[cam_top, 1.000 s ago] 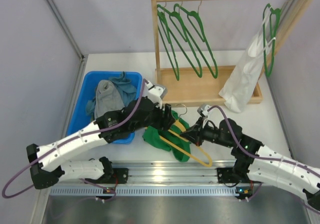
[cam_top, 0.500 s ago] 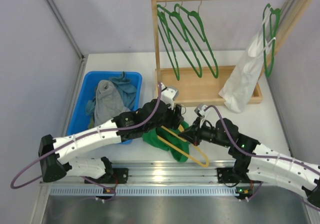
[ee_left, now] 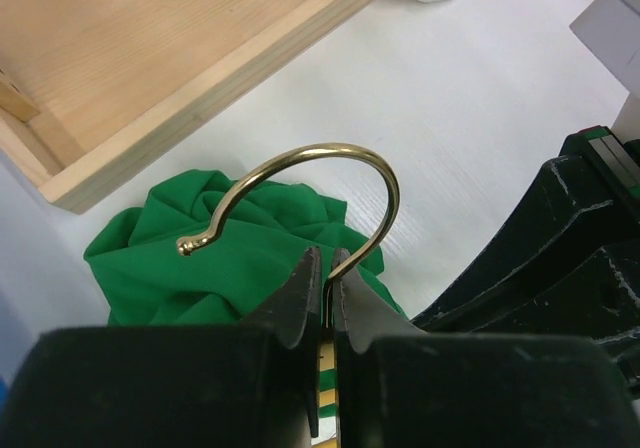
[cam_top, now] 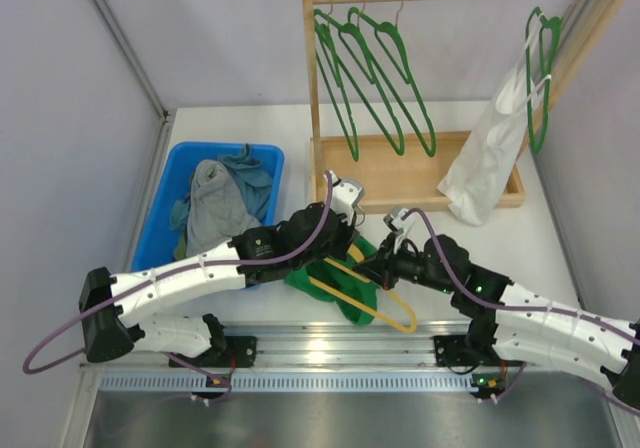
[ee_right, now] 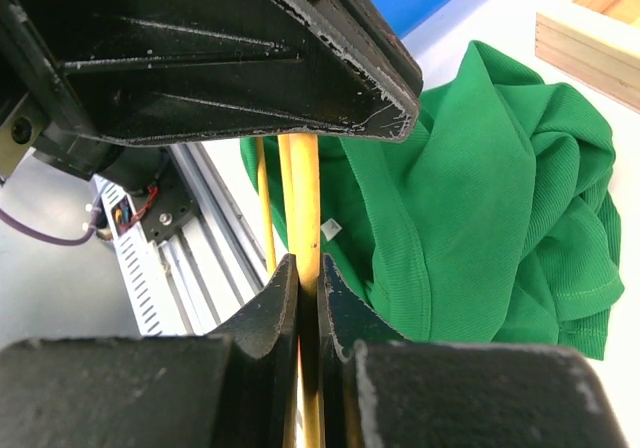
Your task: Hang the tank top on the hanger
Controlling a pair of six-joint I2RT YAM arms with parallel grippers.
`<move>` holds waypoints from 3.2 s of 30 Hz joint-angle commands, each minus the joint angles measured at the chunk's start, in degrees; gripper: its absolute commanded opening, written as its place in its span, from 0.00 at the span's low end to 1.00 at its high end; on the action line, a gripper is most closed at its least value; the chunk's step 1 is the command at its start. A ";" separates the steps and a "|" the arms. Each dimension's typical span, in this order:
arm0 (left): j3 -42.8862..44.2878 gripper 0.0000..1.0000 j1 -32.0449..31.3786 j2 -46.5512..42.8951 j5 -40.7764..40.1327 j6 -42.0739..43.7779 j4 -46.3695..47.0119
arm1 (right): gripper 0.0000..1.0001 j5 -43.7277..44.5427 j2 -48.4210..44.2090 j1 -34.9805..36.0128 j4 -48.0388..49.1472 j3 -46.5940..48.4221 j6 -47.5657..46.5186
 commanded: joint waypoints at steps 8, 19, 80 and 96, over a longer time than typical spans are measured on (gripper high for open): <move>-1.36 0.00 0.50 -1.70 -2.95 -1.20 1.57 | 0.19 6.43 0.73 2.25 -5.82 6.84 0.14; -0.66 0.00 0.42 -1.18 -7.60 -1.63 1.57 | 0.56 21.56 -11.39 2.25 -28.13 10.27 8.83; 2.59 0.00 0.50 2.43 -13.68 -4.54 1.74 | 0.11 35.00 28.16 23.60 -31.14 14.49 39.24; 2.33 0.00 0.50 -1.87 -13.59 -4.63 1.30 | 0.00 38.52 12.60 22.29 -38.26 6.24 44.70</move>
